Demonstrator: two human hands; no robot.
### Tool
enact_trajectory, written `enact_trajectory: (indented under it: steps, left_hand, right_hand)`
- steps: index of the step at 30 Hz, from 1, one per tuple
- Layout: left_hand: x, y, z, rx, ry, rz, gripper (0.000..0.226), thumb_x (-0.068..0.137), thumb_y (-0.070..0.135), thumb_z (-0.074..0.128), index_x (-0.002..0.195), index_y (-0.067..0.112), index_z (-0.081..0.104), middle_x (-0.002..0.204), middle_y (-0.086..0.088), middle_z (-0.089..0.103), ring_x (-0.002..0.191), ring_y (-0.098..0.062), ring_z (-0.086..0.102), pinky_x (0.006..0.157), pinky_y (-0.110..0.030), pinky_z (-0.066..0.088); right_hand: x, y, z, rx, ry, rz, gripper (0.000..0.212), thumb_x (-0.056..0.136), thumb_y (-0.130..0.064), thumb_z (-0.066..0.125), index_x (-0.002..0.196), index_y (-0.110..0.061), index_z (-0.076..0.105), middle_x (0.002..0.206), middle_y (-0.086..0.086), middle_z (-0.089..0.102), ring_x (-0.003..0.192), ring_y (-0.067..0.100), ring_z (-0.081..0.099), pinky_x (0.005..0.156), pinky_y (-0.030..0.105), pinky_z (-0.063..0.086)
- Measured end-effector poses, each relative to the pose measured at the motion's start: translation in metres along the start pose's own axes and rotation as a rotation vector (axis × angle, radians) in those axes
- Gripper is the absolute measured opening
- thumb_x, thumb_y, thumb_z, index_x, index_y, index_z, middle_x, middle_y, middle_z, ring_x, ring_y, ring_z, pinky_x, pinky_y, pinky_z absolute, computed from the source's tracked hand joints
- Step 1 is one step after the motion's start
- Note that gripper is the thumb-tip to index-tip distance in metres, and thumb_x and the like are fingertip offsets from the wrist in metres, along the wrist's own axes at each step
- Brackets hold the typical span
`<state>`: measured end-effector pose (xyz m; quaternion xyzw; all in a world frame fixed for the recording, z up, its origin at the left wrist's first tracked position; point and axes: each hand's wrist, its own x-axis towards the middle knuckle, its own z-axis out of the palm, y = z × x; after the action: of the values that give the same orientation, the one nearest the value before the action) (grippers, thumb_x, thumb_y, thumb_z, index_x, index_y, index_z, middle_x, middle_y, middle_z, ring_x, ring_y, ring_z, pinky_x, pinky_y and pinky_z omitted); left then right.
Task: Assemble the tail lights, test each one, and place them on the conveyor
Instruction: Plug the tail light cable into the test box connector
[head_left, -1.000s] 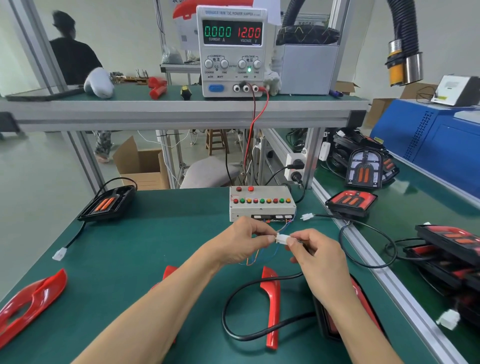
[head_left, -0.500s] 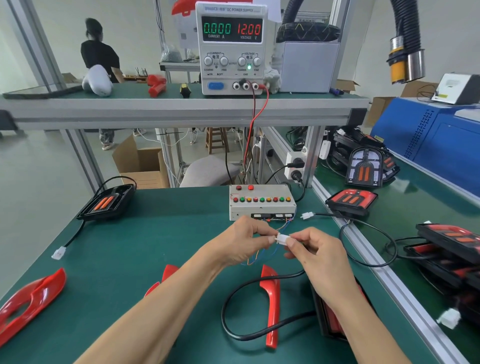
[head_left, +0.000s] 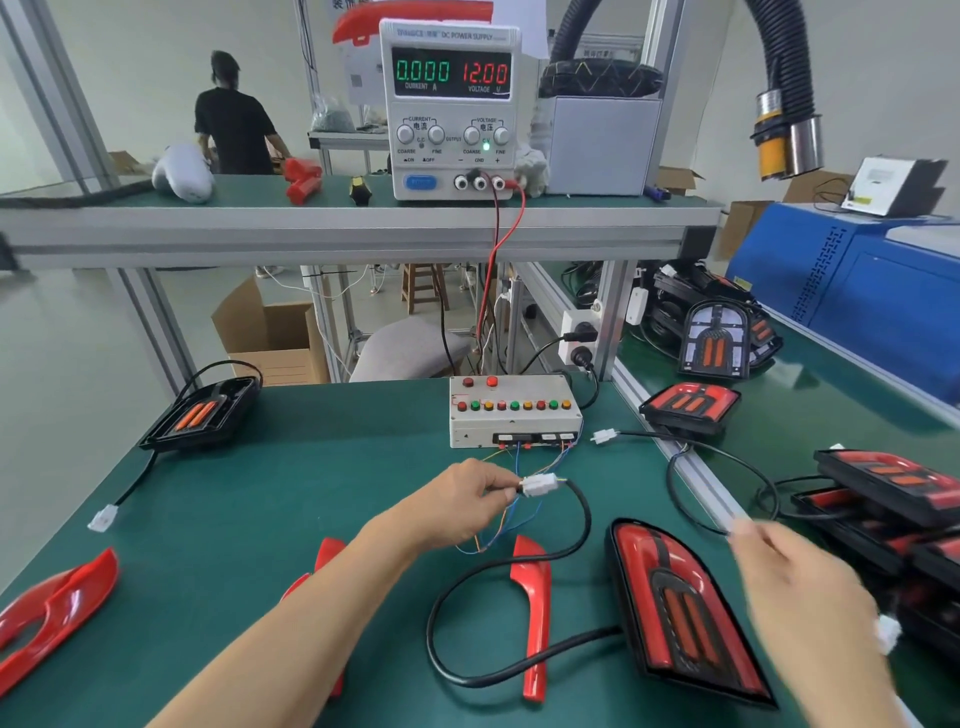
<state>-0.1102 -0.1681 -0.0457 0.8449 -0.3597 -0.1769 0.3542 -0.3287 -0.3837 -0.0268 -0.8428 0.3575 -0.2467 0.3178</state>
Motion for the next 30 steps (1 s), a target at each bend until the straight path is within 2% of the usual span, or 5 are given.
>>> enact_trajectory:
  steps: [8,15,19,25,30]
  left_hand:
    - [0.023,0.008,0.025,0.114,0.307,-0.129,0.026,0.099,0.013,0.045,0.083,0.015,0.065,0.071,-0.010,0.060,0.072,-0.030,0.053,0.065,-0.032,0.043]
    - [0.021,0.003,0.049,0.441,0.283,-0.076,0.062,0.104,0.019,0.041,0.160,0.025,0.018,0.168,0.005,0.016,0.153,-0.029,0.010,0.122,-0.062,0.011]
    - [0.018,-0.001,0.049,0.395,0.302,0.001,0.051,0.106,0.024,0.041,0.156,0.020,0.034,0.167,0.002,0.021,0.156,-0.024,0.008,0.123,-0.055,0.005]
    - [0.023,-0.002,0.043,0.344,-0.009,-0.011,0.028,0.107,0.019,0.039,0.128,0.009,0.054,0.137,-0.015,0.055,0.141,-0.030,0.037,0.118,-0.045,0.027]
    - [0.038,0.001,0.035,0.195,0.140,-0.095,0.030,0.105,0.021,0.041,0.115,0.013,0.068,0.113,-0.009,0.071,0.108,-0.032,0.063,0.102,-0.039,0.045]
  right_hand:
    - [-0.025,0.042,-0.012,-0.175,-0.433,0.280,0.038,0.095,-0.055,0.055,0.081,-0.023,0.070,0.059,-0.003,0.073,0.050,0.010,0.071,0.072,0.030,0.055]
    - [-0.022,0.047,0.002,0.079,-0.482,0.348,0.023,0.093,-0.032,0.070,0.089,-0.009,0.072,0.088,0.013,0.075,0.061,0.035,0.075,0.075,0.054,0.062]
    - [-0.022,0.050,0.000,0.105,-0.459,0.345,0.031,0.091,-0.034,0.074,0.107,-0.007,0.071,0.098,0.001,0.071,0.083,0.017,0.070,0.096,0.033,0.048]
    - [-0.025,0.049,0.005,0.353,-0.536,0.245,0.009,0.094,-0.016,0.069,0.094,-0.017,0.077,0.079,-0.010,0.079,0.069,-0.002,0.072,0.064,0.002,0.046]
    - [-0.024,0.059,0.021,0.722,-0.486,0.408,0.037,0.102,-0.033,0.053,0.116,-0.003,0.068,0.102,0.017,0.069,0.095,0.037,0.066,0.090,0.046,0.054]
